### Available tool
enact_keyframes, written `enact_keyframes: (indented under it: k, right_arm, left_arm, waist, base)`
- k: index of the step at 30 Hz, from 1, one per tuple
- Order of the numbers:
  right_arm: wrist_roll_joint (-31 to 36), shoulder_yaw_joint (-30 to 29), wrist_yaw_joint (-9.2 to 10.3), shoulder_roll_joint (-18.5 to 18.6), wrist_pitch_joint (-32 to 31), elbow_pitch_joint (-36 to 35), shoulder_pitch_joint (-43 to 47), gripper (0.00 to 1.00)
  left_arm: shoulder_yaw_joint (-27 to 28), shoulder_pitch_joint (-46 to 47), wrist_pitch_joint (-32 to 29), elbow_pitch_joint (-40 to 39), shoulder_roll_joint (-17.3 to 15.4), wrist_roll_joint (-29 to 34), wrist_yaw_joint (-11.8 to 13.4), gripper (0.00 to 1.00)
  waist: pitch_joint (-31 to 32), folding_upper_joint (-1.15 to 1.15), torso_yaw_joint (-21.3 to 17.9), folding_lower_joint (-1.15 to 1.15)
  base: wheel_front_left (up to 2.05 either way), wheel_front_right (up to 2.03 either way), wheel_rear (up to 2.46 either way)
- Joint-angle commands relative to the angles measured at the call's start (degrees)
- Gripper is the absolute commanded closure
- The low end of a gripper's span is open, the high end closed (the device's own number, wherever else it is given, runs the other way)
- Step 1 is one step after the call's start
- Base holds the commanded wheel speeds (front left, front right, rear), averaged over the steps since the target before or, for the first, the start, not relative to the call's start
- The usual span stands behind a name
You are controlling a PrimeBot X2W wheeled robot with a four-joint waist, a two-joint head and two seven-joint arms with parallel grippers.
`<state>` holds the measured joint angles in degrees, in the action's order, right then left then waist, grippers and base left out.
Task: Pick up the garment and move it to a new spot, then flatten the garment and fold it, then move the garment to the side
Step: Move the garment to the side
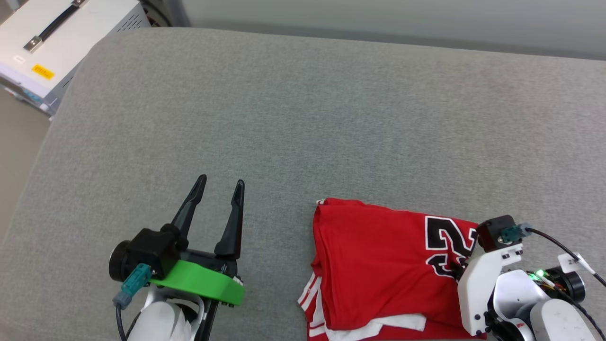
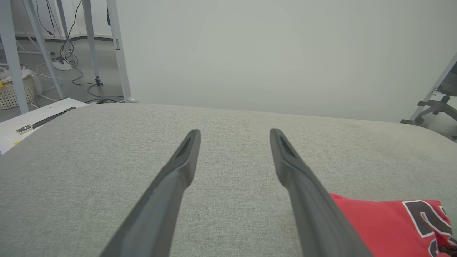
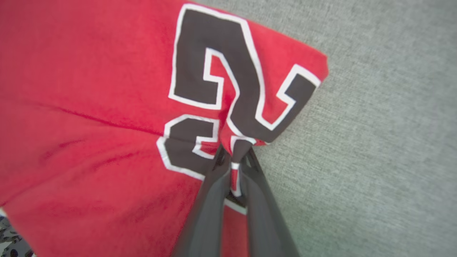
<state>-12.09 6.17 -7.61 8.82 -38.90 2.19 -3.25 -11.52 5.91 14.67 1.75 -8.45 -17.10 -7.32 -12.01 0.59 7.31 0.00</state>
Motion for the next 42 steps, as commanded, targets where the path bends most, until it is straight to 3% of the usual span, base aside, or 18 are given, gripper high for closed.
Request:
enact_keyframes:
  k: [1, 7, 13, 17, 21, 29, 35, 42]
  right_arm:
    - [1.0, 0.7, 0.12, 2.0, 0.5, 0.6, -1.1, 1.0]
    - [2.6, 7.6, 0.12, 11.0, 1.7, -3.1, -4.1, 1.0]
    - [3.6, 13.7, 0.12, 22.5, 3.0, -5.7, -9.0, 1.0]
    - [3.1, 16.5, 0.12, 29.5, 3.9, -4.9, -12.3, 1.0]
    - [3.0, 17.7, 0.12, 35.4, 8.6, -1.3, -16.4, 1.0]
    - [4.2, 12.5, 0.12, 37.6, 18.1, 11.1, -22.8, 1.0]
    - [7.4, 2.7, 0.12, 37.0, 26.8, 23.6, -26.4, 1.0]
    - [10.5, -7.6, 0.12, 35.9, 31.9, 34.5, -30.9, 1.0]
  left_arm:
    - [-0.2, 0.0, 0.3, 0.2, 0.0, 0.0, -0.2, 0.0]
    - [-1.5, -1.0, 0.3, 0.1, -0.1, -0.1, -0.2, 0.0]
    - [-2.7, -1.3, 0.3, -0.7, 0.8, -2.3, -0.2, 0.0]
    - [-4.5, -0.4, 0.3, -1.1, 0.2, -1.9, -0.2, 0.0]
    - [-6.3, 1.1, 0.3, -1.8, -0.4, -1.5, -0.2, 0.0]
    - [-7.5, 4.7, 0.3, -3.1, -3.3, -0.9, -0.2, 0.0]
    - [-7.2, 7.8, 0.3, -5.1, -6.1, -0.6, -0.2, 0.0]
    - [-5.5, 10.4, 0.3, -8.1, -8.7, -0.1, -0.2, 0.0]
  waist:
    - [1.7, -0.59, -2.0, 0.0]
    - [3.2, -0.59, -6.7, 0.0]
    - [2.4, -0.59, -12.4, 0.0]
    - [0.5, -0.59, -16.3, 0.0]
    - [-2.3, -0.59, -20.3, 0.0]
    - [-10.0, -0.59, -24.4, 0.0]
    - [-16.0, -0.59, -23.4, 0.0]
    - [-22.0, -0.59, -20.7, 0.0]
  base:
    - [0.0, 0.0, 0.0]
    - [0.0, 0.0, 0.0]
    - [0.0, 0.0, 0.0]
    - [0.0, 0.0, 0.0]
    - [0.0, 0.0, 0.0]
    - [0.0, 0.0, 0.0]
    - [0.0, 0.0, 0.0]
    - [0.0, 0.0, 0.0]
